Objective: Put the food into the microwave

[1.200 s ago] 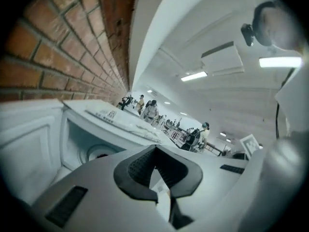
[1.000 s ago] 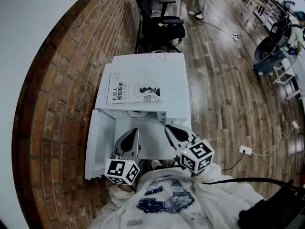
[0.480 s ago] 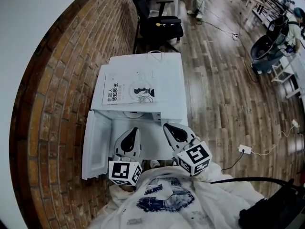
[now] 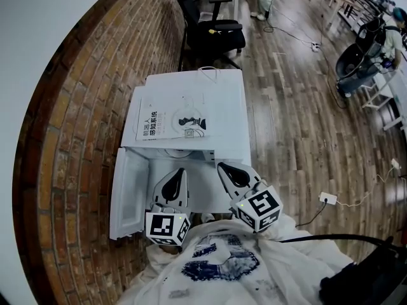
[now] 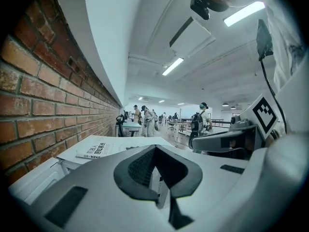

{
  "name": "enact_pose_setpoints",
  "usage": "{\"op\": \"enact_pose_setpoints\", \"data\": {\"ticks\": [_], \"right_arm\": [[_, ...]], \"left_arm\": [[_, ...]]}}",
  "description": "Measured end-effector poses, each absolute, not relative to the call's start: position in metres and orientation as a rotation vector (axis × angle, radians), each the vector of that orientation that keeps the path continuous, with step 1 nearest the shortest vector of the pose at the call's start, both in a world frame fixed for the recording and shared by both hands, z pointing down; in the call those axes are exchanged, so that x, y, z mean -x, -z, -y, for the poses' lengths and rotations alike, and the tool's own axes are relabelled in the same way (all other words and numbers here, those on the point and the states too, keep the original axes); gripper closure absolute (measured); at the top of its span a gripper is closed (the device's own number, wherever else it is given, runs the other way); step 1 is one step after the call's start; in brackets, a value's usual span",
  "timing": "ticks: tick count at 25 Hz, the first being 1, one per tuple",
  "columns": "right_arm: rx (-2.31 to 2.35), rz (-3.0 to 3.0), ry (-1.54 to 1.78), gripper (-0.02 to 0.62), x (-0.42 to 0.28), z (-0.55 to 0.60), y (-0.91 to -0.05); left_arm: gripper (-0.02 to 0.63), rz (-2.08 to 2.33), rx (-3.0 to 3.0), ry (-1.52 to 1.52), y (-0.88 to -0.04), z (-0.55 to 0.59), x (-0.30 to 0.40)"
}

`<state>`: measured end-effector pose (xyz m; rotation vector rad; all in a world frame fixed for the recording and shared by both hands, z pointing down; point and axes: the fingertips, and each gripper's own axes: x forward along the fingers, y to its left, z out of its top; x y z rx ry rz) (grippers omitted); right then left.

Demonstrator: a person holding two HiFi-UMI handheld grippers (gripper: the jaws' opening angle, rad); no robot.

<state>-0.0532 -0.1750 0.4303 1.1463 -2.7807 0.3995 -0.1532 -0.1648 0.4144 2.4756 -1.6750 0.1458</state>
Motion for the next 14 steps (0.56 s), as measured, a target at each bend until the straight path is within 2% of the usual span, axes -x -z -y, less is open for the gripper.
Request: {"op": "enact_pose_setpoints", "data": {"ticks": [14], "right_arm": [[-1.131,2.788,-0.412,0.583,0.0548,0.1764,-0.4301]], "left_arm": [[0.598,1.679,-2.444,-0.150,-0.4189,0.1642,0.1566]]}}
